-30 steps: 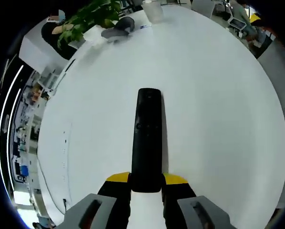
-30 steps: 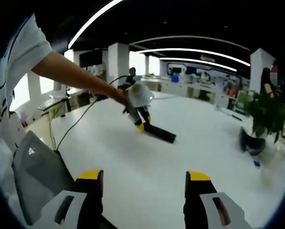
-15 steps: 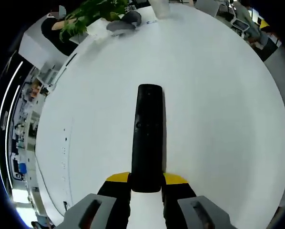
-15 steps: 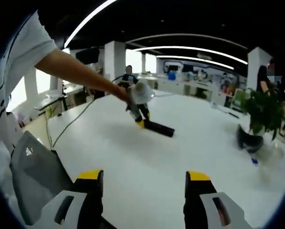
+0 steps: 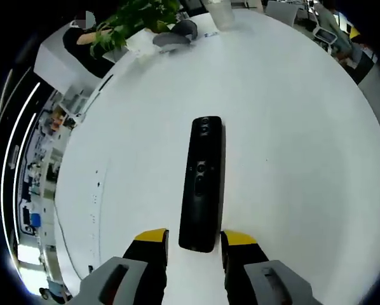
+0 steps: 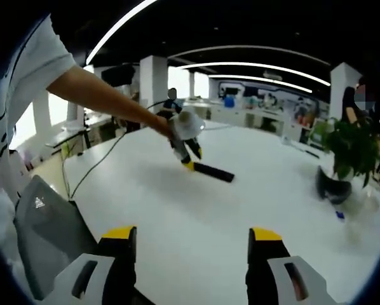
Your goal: Press the specified remote control buttons in sequence, fully releasing each button before pressing the next.
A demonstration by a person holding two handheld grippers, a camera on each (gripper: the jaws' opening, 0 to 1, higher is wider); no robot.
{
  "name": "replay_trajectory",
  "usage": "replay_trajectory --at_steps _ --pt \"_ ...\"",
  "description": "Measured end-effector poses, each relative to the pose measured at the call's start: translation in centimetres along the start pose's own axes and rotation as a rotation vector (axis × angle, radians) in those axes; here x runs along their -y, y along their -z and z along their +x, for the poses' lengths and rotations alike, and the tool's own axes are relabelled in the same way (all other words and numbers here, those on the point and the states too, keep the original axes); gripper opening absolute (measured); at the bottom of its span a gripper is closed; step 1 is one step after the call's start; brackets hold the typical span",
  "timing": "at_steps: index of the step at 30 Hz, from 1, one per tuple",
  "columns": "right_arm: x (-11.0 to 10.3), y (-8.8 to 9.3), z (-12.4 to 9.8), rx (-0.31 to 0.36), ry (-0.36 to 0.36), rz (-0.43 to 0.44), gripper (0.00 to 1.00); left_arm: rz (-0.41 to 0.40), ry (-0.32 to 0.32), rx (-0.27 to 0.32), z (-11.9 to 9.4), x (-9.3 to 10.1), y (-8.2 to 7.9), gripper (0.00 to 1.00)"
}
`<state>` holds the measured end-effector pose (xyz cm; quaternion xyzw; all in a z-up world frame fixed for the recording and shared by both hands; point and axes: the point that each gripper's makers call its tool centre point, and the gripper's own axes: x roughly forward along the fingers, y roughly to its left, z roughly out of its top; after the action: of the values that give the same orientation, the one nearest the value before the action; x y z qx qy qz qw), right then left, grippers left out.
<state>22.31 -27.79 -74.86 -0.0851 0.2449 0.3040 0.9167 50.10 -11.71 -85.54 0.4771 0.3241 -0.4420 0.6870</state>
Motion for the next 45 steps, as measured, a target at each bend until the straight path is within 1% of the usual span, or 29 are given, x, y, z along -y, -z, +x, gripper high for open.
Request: replay_trajectory --at_steps 1,2,4,5,6,7,8,9,10,11,12,13,15,16,17,19,21,22,24,25,28,30,32,34,36,37,39,43,45 --pt "0.0 -0.1 0.0 0.004 0.001 -0.001 0.71 -0.018 -0.039 0.015 -0.2 -0.4 0.0 0.4" --pt "0.0 -0.1 0.0 0.005 0.002 -0.001 0.71 -0.037 -0.054 0.02 -0.3 -0.4 0.1 0.42" --pt "0.2 -0.2 -0.1 0.014 0.01 -0.003 0.72 -0.1 -0.119 0.046 -0.6 -1.0 0.4 0.48" --pt "0.2 -0.3 -0.2 0.017 0.011 -0.002 0.73 -0.121 -0.123 0.06 -0.6 -1.0 0.3 0.54" --pt "0.3 -0.5 -0.2 0.029 0.017 -0.002 0.75 -0.202 -0.141 0.099 -0.8 -1.1 0.1 0.63" --pt "0.3 -0.6 -0.3 0.036 0.022 -0.003 0.76 -0.243 -0.139 0.116 -0.9 -0.9 0.2 0.74" --pt "0.4 -0.7 -0.3 0.039 0.025 -0.004 0.78 -0.278 -0.154 0.121 -1.2 -0.9 0.3 0.79" --pt "0.4 -0.7 -0.2 0.043 0.027 -0.004 0.81 -0.302 -0.19 0.155 -1.7 -1.2 0.1 0.82" --pt "0.4 -0.7 -0.2 0.043 0.029 -0.005 0.83 -0.331 -0.206 0.178 -2.3 -1.2 -0.1 0.84" --pt "0.5 -0.7 -0.2 0.044 0.034 -0.008 0.84 -0.385 -0.233 0.217 -2.9 -1.4 -0.4 0.87" --pt "0.6 -0.7 -0.2 0.046 0.039 -0.011 0.85 -0.408 -0.236 0.23 -3.2 -1.4 -0.5 0.92" --pt "0.6 -0.8 -0.2 0.051 0.043 -0.014 0.88 -0.467 -0.245 0.26 -4.0 -1.2 -0.8 0.95" --pt "0.7 -0.9 -0.2 0.059 0.049 -0.014 0.93 -0.487 -0.284 0.324 -5.6 -1.3 -1.5 1.0" --pt "0.7 -0.7 -0.2 0.052 0.045 -0.009 0.95 -0.503 -0.309 0.351 -6.9 -1.0 -1.7 1.0" --pt "0.6 -0.6 -0.1 0.048 0.044 -0.008 0.97 -0.524 -0.313 0.367 -7.8 -0.5 -1.8 1.0" --pt "0.7 -0.9 -0.3 0.062 0.052 -0.014 0.99 -0.556 -0.373 0.393 -9.4 -0.3 -1.8 1.0" --pt "0.8 -1.1 -0.4 0.074 0.057 -0.019 0.99 -0.591 -0.378 0.399 -10.9 1.0 -1.8 1.0" --pt "0.8 -1.3 -0.5 0.083 0.062 -0.022 0.99 -0.607 -0.421 0.409 -11.9 1.3 -1.6 1.0" --pt "0.9 -1.4 -0.6 0.091 0.066 -0.025 0.99 -0.607 -0.446 0.424 -13.2 2.3 -1.5 1.0" --pt "0.9 -1.4 -0.6 0.093 0.069 -0.026 0.99 -0.618 -0.477 0.433 -14.2 2.8 -1.2 1.0" --pt "1.1 -1.8 -0.9 0.114 0.08 -0.023 0.99 -0.696 -0.497 0.459 -16.3 4.3 -0.7 1.0" --pt "1.2 -1.9 -1.0 0.122 0.081 -0.018 0.99 -0.699 -0.523 0.47 -17.8 5.4 -0.5 1.0" --pt "1.1 -1.9 -1.0 0.123 0.082 -0.021 0.99 -0.715 -0.539 0.476 -18.7 6.2 -0.2 1.0" --pt "0.9 -2.1 -1.0 0.132 0.077 -0.027 0.99 -0.757 -0.562 0.508 -20.0 7.3 -0.1 1.0" --pt "0.9 -2.3 -1.1 0.142 0.077 -0.033 0.99 -0.762 -0.561 0.505 -20.7 8.6 -0.1 1.0" --pt "0.9 -2.4 -1.1 0.144 0.077 -0.033 0.99 -0.763 -0.583 0.499 -21.3 9.3 0.2 1.0" --pt "0.9 -2.4 -1.1 0.147 0.077 -0.03 0.99 -0.771 -0.594 0.5 -21.9 10.5 0.6 1.0" --pt "0.8 -2.5 -1.2 0.156 0.073 -0.032 0.99 -0.83 -0.596 0.495 -22.9 13.1 1.4 1.0" --pt "0.7 -2.6 -1.2 0.16 0.071 -0.039 0.99 -0.874 -0.625 0.498 -23.7 14.4 2.1 1.0"
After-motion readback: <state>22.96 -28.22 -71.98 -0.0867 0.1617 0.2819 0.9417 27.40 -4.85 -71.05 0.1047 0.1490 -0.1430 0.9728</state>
